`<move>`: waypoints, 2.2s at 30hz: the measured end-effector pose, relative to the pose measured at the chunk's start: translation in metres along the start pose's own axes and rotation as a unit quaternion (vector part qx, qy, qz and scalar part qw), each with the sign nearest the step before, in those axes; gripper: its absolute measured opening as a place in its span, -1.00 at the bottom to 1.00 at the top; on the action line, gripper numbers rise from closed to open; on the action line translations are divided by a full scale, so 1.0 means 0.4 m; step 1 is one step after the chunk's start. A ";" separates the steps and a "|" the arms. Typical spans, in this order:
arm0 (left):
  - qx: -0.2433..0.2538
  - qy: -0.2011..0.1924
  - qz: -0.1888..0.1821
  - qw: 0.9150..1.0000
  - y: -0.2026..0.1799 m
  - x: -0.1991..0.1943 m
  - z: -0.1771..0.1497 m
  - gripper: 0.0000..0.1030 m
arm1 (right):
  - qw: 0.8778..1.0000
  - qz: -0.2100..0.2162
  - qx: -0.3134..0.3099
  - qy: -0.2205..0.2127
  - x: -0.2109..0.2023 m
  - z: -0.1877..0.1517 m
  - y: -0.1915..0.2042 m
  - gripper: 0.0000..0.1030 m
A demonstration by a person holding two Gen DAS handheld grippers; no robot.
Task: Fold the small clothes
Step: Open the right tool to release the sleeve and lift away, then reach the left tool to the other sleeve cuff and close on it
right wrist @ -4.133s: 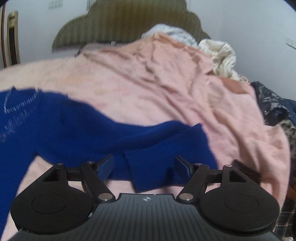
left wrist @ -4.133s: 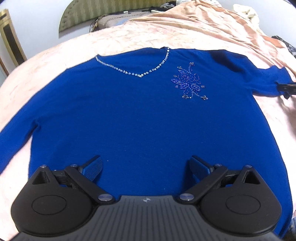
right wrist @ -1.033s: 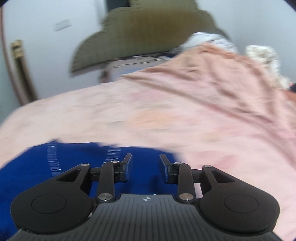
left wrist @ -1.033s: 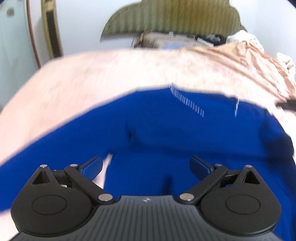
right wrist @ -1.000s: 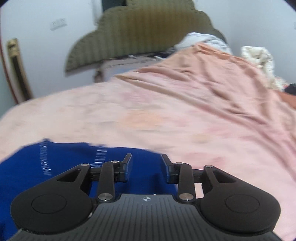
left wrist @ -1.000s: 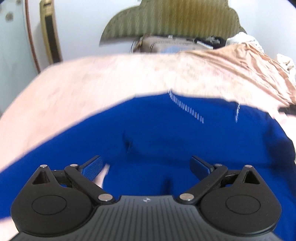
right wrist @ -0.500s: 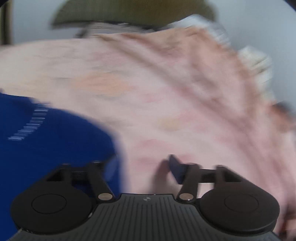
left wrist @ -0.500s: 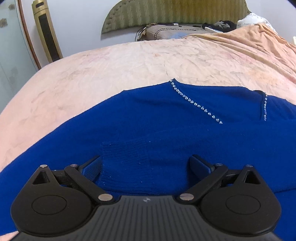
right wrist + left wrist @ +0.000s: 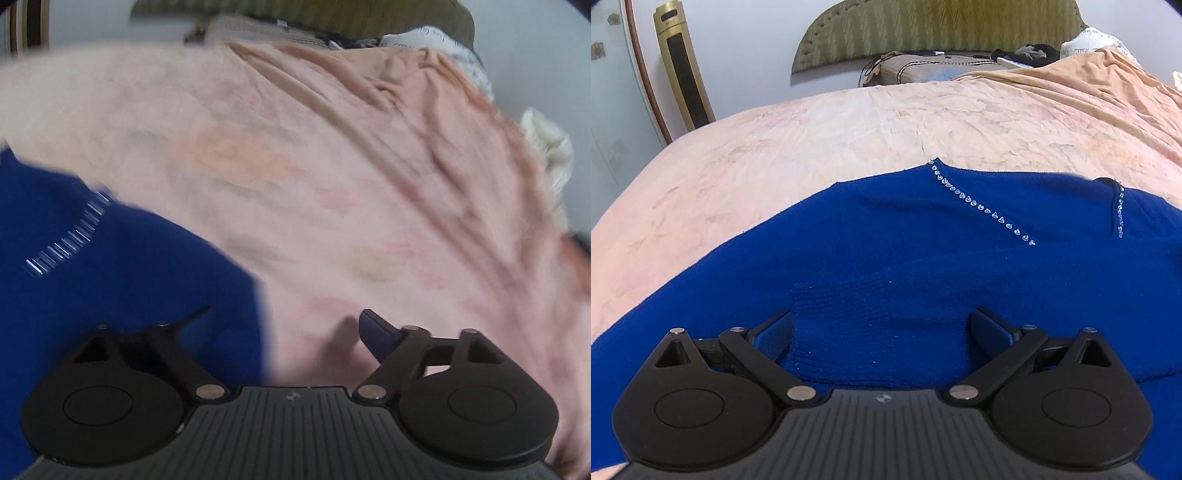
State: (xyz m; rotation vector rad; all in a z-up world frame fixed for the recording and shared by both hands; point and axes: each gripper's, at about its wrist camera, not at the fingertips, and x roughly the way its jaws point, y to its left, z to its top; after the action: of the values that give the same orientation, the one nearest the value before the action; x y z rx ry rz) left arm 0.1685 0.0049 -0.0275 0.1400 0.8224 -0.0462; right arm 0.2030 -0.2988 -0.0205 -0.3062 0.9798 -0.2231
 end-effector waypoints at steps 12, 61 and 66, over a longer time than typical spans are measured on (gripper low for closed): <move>0.007 -0.011 0.008 1.000 -0.010 0.000 -0.003 1.00 | 0.997 0.038 0.043 -0.047 -0.069 -0.042 -0.122 0.78; -0.192 0.011 0.154 0.969 0.625 -0.309 -0.300 0.99 | 0.949 0.266 0.083 -0.151 -0.419 -0.356 0.312 0.98; -0.244 0.055 0.185 0.951 0.791 -0.237 -0.312 0.99 | 0.956 0.240 0.060 -0.158 -0.446 -0.370 0.330 0.99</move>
State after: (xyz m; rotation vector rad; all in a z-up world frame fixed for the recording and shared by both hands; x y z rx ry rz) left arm 0.0434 0.3345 -0.0081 -0.1737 0.8853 0.5201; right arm -0.0114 -0.1408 -0.0050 0.0165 0.6936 0.2064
